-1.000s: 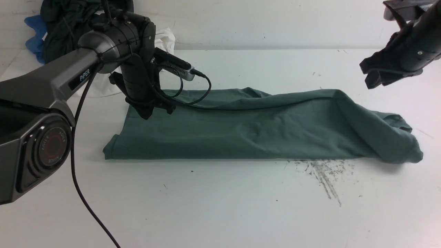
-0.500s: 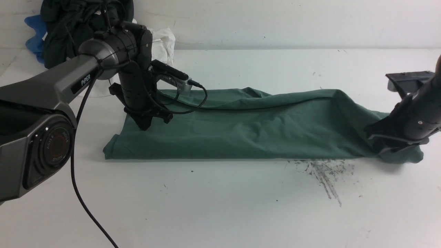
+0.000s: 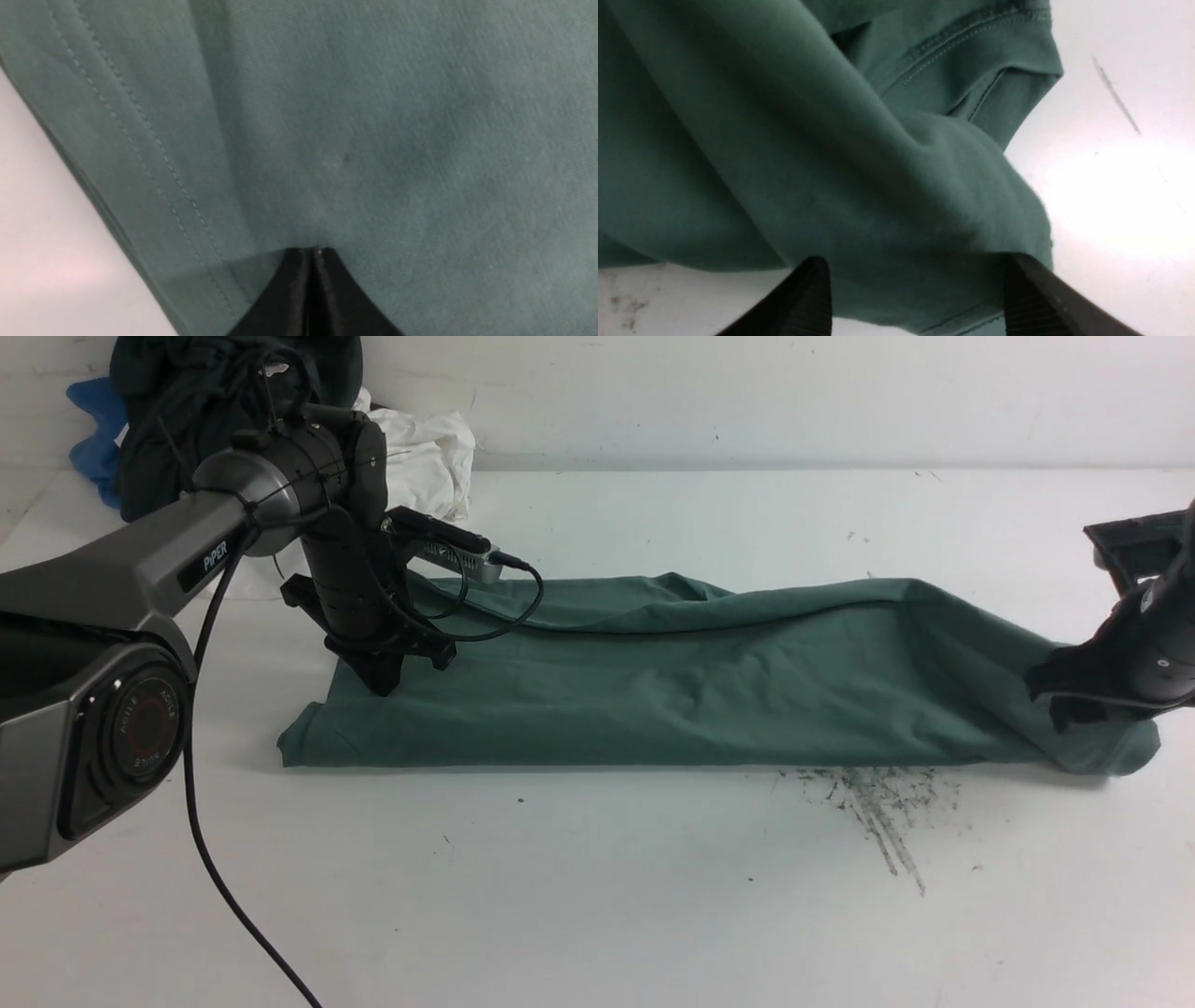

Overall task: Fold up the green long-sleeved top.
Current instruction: Use both arms to drag the lower edge of the fabric forward and fold it over the upper edge

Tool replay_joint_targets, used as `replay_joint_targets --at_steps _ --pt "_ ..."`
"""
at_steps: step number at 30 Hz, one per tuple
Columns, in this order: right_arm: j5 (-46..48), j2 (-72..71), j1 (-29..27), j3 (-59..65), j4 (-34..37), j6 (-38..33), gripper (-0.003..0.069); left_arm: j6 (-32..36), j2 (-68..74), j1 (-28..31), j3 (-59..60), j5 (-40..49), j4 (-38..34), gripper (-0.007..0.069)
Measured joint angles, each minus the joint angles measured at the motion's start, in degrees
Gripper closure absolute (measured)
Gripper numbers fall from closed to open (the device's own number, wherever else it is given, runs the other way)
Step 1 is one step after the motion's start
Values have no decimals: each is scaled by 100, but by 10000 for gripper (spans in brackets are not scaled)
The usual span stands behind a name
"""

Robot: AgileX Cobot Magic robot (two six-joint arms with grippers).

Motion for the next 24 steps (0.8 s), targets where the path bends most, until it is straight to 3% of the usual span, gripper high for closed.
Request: replay_joint_targets --at_steps 10,13,19,24 --pt "-561 222 0 0 -181 -98 209 46 0 17 0 6 -49 632" --pt "-543 339 0 0 -192 -178 272 46 0 17 0 6 -49 632" --pt "-246 363 0 -181 -251 -224 613 46 6 17 0 6 -49 632" --pt "493 363 0 -877 -210 -465 652 46 6 17 -2 7 -49 632"
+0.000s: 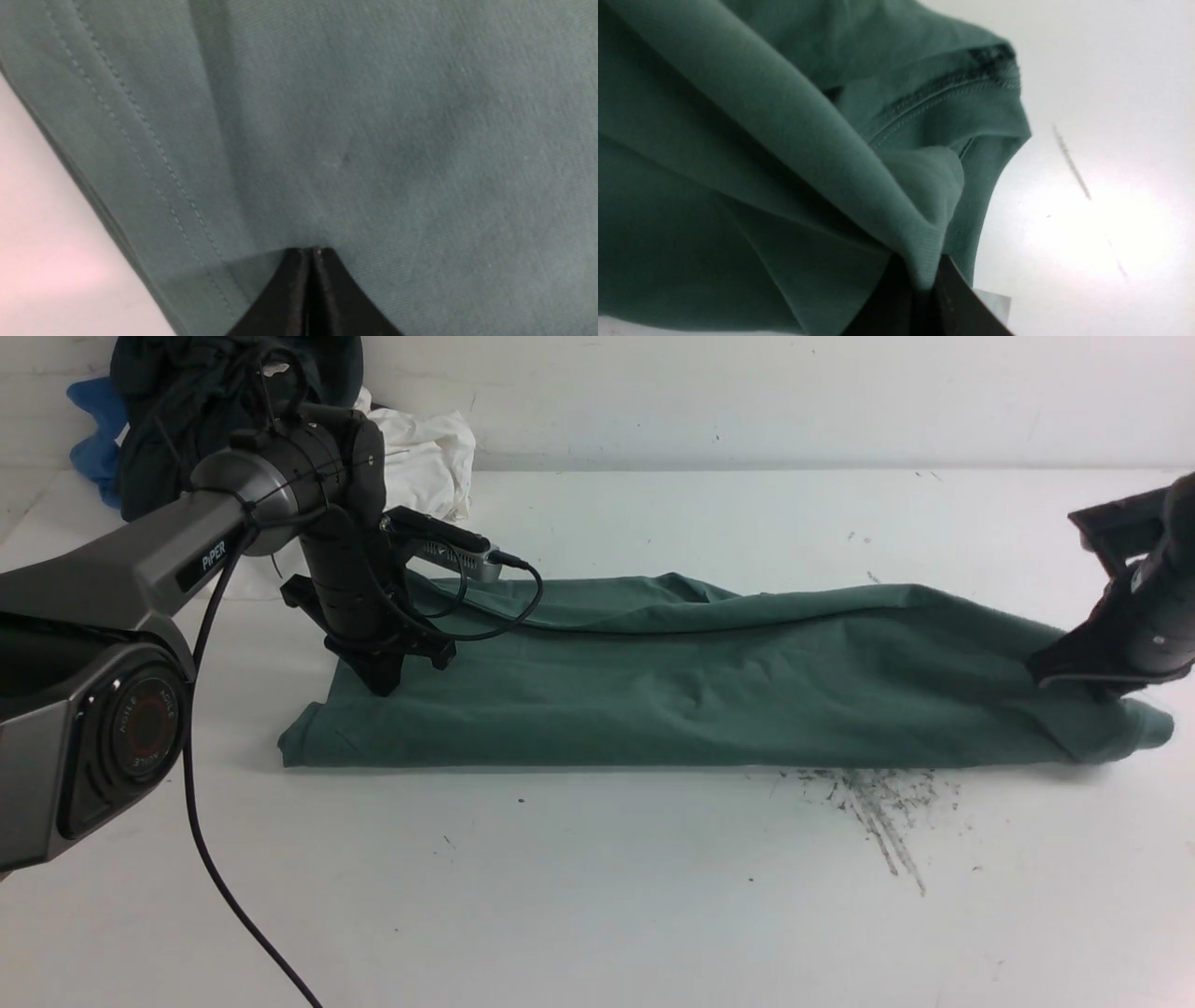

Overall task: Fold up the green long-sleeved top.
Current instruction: Use both arms to drag the lower edge of the fabric forward and fold it over the upper edge

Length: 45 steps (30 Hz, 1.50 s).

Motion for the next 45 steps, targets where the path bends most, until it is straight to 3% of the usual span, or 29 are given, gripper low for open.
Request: replay_joint_targets --at_steps 7,13,19,25,30,35,36,38,40,42,45 --pt "694 206 0 -1074 364 -763 652 18 5 0 -11 11 0 632" --pt "1023 1035 -31 -1785 499 -869 631 101 5 11 -18 17 -15 632" --pt "1053 1626 -338 -2325 523 -480 515 123 5 124 -18 17 -173 632" --pt "1024 1915 -659 -2701 518 -91 309 142 11 243 -24 11 -208 632" --pt "1142 1563 -583 -2758 854 -197 267 184 -59 249 -8 -27 -262 632" --pt "1166 1029 -256 -2839 1731 -779 284 249 -248 285 97 2 -481 632" --pt "1139 945 32 -2870 2271 -1169 319 249 -376 295 112 19 -557 632" --pt "1126 970 206 -2871 2549 -1357 344 255 -433 295 112 30 -589 632" --pt "964 1259 728 -2871 3192 -1833 437 255 -486 295 112 43 -638 632" --pt "845 1411 945 -2871 3379 -2016 473 255 -479 295 116 43 -646 632" --pt "238 1993 1697 -2871 3726 -2512 595 265 -432 295 123 49 -640 632"
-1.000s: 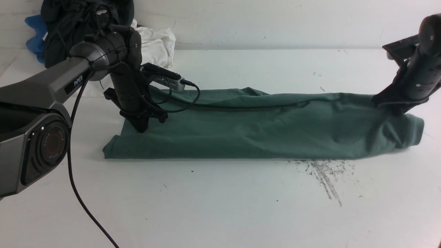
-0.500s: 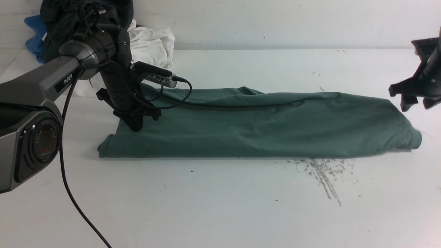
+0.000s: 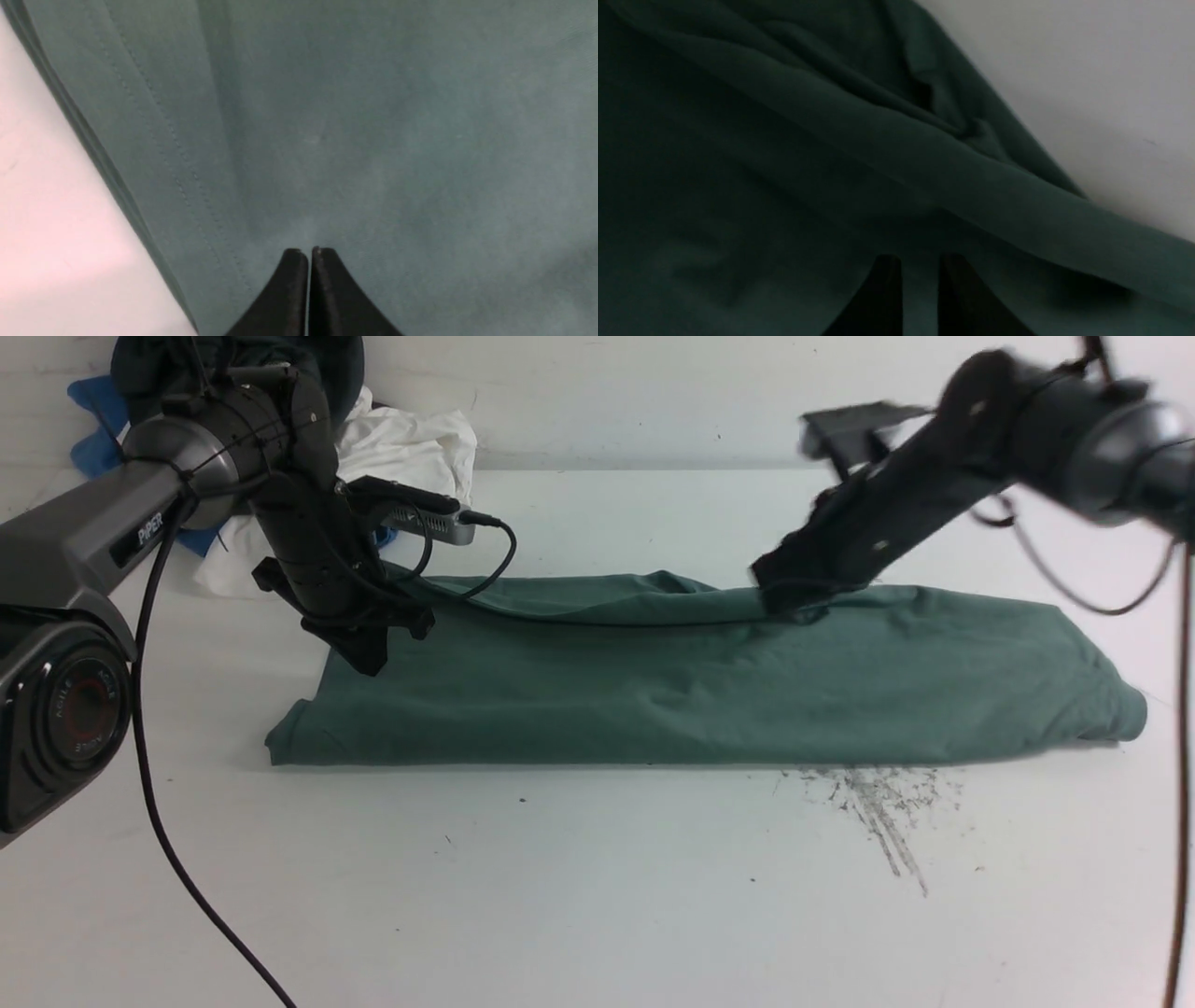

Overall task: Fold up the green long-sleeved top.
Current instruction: Use both arms to drag the lower edge of the fabric forward and fold it over the upper edge, then use the right arm to clamp the right edge of the fabric

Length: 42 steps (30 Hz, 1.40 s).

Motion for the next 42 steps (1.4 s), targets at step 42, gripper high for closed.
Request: replay_joint_targets --at_steps 42 --pt "1155 67 -510 -38 -2481 1809 672 178 -23 0 637 -128 -159 632"
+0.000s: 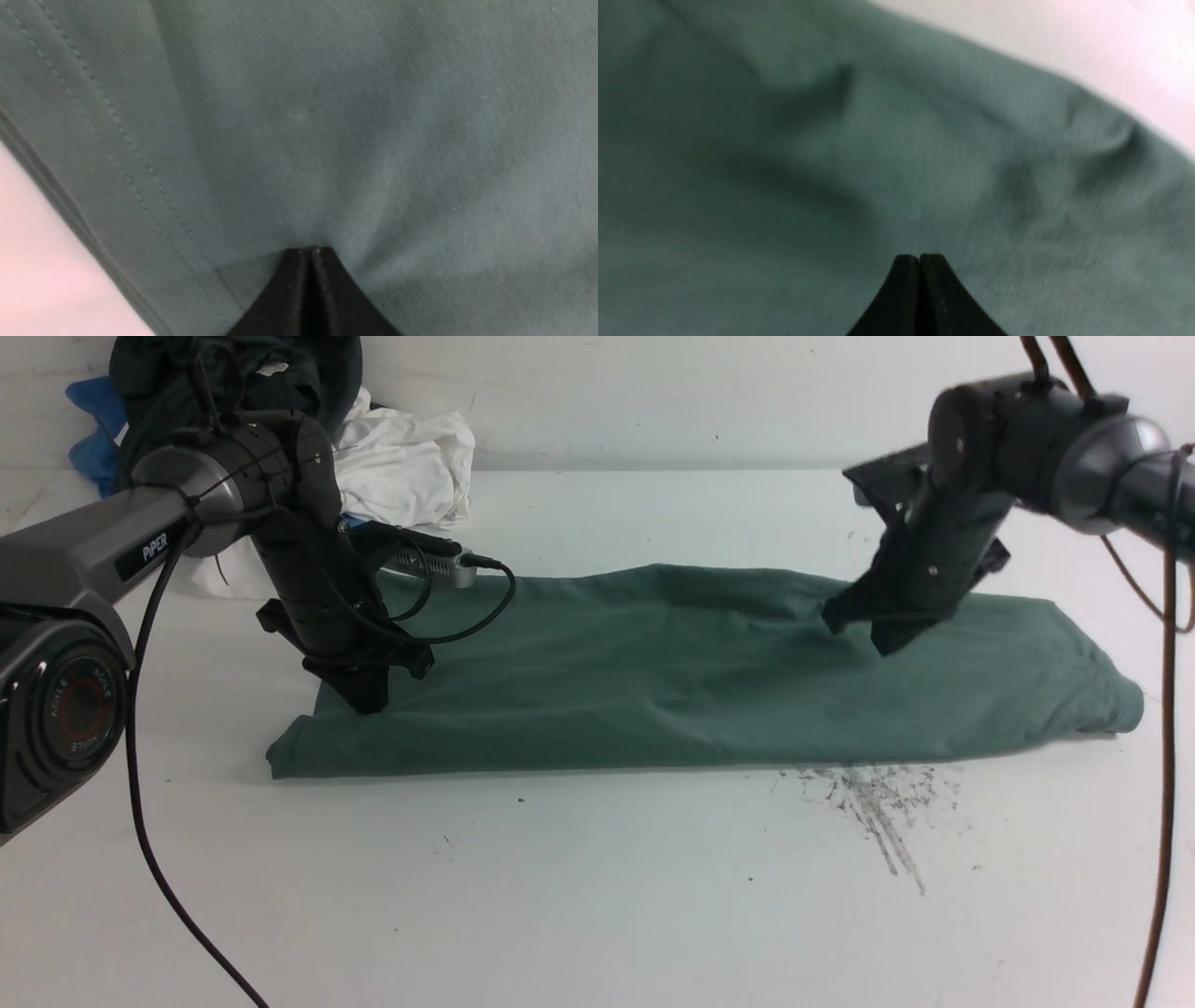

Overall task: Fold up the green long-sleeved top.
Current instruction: Use the right arm to clamp the right edge of the fabric

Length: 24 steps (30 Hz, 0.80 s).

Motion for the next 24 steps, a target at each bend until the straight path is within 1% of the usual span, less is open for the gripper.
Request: replay_joint_targets --at_steps 2,3,10,13,16,18,19,24 --pt "-551 -33 -119 720 10 154 671 2 -2 0 0 0 0 632" --pt "-599 -68 -132 765 5 169 671 2 -2 0 0 0 7 632" --pt "-2239 -628 -177 2309 -19 231 671 -172 -13 -6 44 -16 155 632" --pt "-2718 -1007 -177 2979 -1 244 671 -206 -87 -35 160 -31 213 632" --pt "-2822 -1322 -177 3467 83 250 671 -225 -236 -86 435 -64 314 632" --pt "-2807 -1683 -177 3930 276 300 671 -324 -499 -188 939 -59 491 632" --pt "-2797 -1726 -177 3986 303 310 671 -330 -522 -202 983 -59 519 632" --pt "-2323 -2208 -177 4552 588 333 671 -517 -1264 -271 2305 -147 670 632"
